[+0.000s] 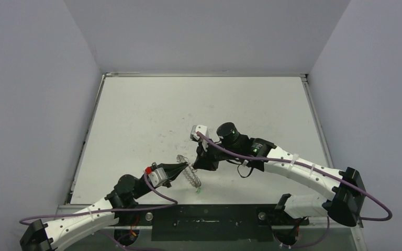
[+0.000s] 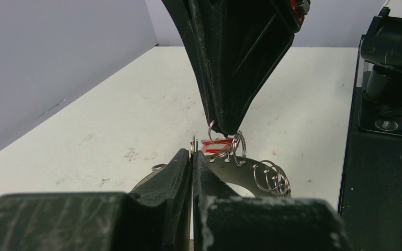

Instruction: Put the keys on the keyring

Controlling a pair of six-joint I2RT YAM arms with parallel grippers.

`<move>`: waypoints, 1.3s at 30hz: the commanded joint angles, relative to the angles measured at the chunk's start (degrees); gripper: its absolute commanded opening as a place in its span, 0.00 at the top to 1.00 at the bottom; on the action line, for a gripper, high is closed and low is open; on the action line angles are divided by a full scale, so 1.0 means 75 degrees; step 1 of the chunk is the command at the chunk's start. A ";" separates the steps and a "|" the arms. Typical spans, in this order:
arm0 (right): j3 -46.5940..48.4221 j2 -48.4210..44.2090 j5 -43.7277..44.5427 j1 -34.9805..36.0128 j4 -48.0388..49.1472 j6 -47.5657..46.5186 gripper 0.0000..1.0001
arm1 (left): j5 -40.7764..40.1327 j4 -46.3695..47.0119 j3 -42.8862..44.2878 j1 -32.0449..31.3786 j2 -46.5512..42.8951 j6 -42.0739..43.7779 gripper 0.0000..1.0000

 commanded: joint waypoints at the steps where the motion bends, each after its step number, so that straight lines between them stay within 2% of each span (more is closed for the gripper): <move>1: 0.0363 0.0094 -0.0333 0.0175 0.0452 -0.0189 1.00 | 0.0001 0.0839 -0.0178 -0.0026 0.0040 -0.0110 1.00; 23: 0.0480 0.0249 0.0643 0.0201 0.0576 0.0157 1.00 | 0.0156 0.1000 -0.0189 -0.0026 0.0159 -0.0160 1.00; 39: 0.0203 0.0427 0.0881 0.0012 0.0621 0.0323 1.00 | 0.0199 0.1046 -0.0200 -0.0026 0.0159 -0.0206 1.00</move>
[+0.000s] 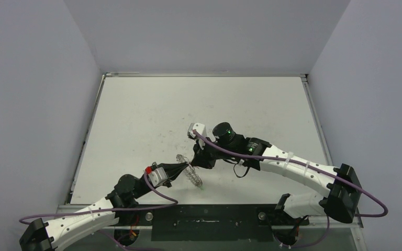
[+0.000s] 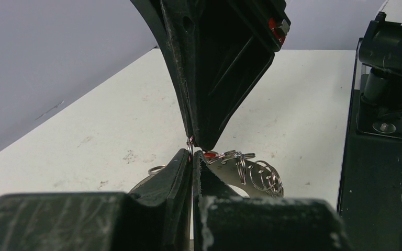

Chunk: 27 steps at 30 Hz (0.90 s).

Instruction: Put the keys on the keyring

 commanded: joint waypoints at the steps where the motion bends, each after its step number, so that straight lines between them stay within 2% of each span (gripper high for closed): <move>1: 0.0058 0.0127 0.0270 -0.0154 0.0400 0.0110 1.00 | 0.0145 0.0779 -0.0200 -0.0026 -0.0051 -0.0171 1.00; 10: -0.0062 0.0239 0.0093 -0.0242 0.0468 0.0175 1.00 | 0.0155 0.0813 -0.0223 -0.0026 -0.0040 -0.0160 1.00; 27: -0.0431 0.0224 -0.1182 -0.0456 0.1120 0.0244 1.00 | 0.0191 0.0802 -0.0247 -0.0026 -0.0051 -0.0179 1.00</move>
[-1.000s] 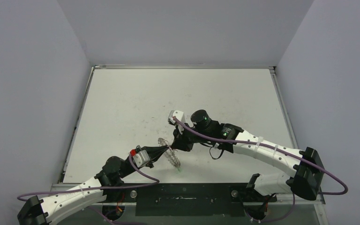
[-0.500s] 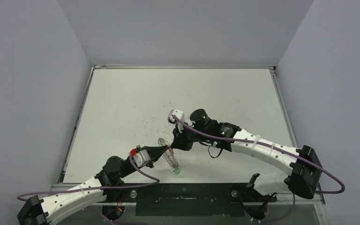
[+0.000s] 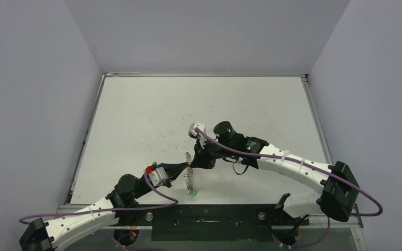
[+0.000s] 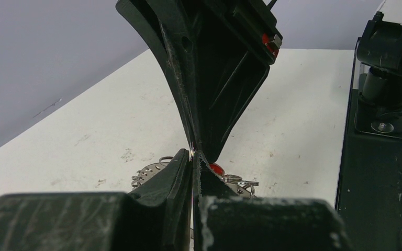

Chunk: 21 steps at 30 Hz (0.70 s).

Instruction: Put the keys on the keyring

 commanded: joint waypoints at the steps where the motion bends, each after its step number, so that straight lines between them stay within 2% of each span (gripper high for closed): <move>1: -0.0170 -0.0055 -0.0316 -0.0131 0.0752 0.0081 1.00 | 0.0177 0.0792 -0.0247 -0.0029 -0.0077 -0.0108 1.00; 5: -0.0360 -0.0105 -0.0434 -0.0272 0.1072 0.0238 1.00 | 0.0194 0.0797 -0.0279 -0.0029 -0.0088 -0.0127 1.00; 10: -0.0580 -0.0156 -0.0611 -0.0463 0.1450 0.0454 0.89 | 0.0194 0.0797 -0.0305 -0.0030 -0.0132 -0.0158 1.00; 11: -0.0618 -0.0197 -0.0601 -0.0498 0.1520 0.0479 0.85 | 0.0178 0.0788 -0.0306 -0.0030 -0.0136 -0.0152 1.00; 13: -0.0748 -0.0377 -0.0583 -0.0586 0.1735 0.0559 0.68 | 0.0159 0.0786 -0.0303 -0.0029 -0.0146 -0.0148 1.00; 15: -0.0897 -0.0627 -0.0543 -0.0666 0.1984 0.0620 0.57 | 0.0157 0.0783 -0.0306 -0.0029 -0.0148 -0.0144 1.00; 21: -0.1136 -0.1370 -0.0281 -0.0778 0.2083 0.0469 0.45 | 0.0158 0.0774 -0.0306 -0.0029 -0.0154 -0.0131 1.00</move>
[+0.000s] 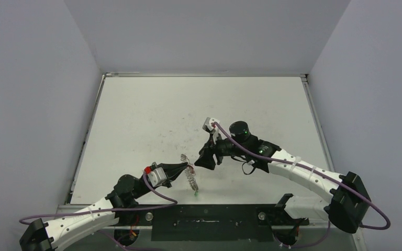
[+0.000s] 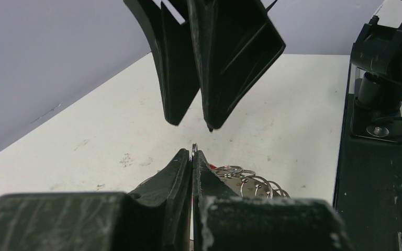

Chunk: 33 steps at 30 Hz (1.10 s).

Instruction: Put the keys on the keyring

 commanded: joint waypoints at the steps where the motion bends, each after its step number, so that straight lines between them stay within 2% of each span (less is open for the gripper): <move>1: -0.0023 -0.0729 0.0171 -0.0064 0.0714 -0.0159 0.44 | 0.0093 0.0719 -0.0306 -0.0029 -0.0081 -0.0084 1.00; 5: -0.0110 -0.1084 0.0206 -0.0062 0.0741 -0.0301 0.38 | 0.0124 0.0705 -0.0312 -0.0029 -0.0081 -0.0079 1.00; 10: -0.0288 -0.1395 0.0567 -0.0061 0.1023 -0.0247 0.36 | 0.0145 0.0707 -0.0306 -0.0035 -0.0081 -0.0096 1.00; 14: -0.0577 -0.1443 0.0316 -0.0058 0.1351 -0.0963 0.37 | 0.0154 0.0711 -0.0295 -0.0029 -0.0058 -0.0096 1.00; 19: -0.0917 -0.1315 -0.0647 -0.0059 0.2067 -0.1563 0.38 | 0.0183 0.0707 -0.0294 -0.0029 -0.0037 -0.0097 1.00; 28: -0.0779 -0.0448 -0.1092 -0.0047 0.2498 -0.1440 0.43 | 0.0218 0.0721 -0.0312 -0.0029 -0.0043 -0.0128 1.00; 33: -0.0995 -0.0317 -0.1356 -0.0018 0.3427 -0.1048 0.45 | 0.0230 0.0710 -0.0335 -0.0029 -0.0046 -0.0154 1.00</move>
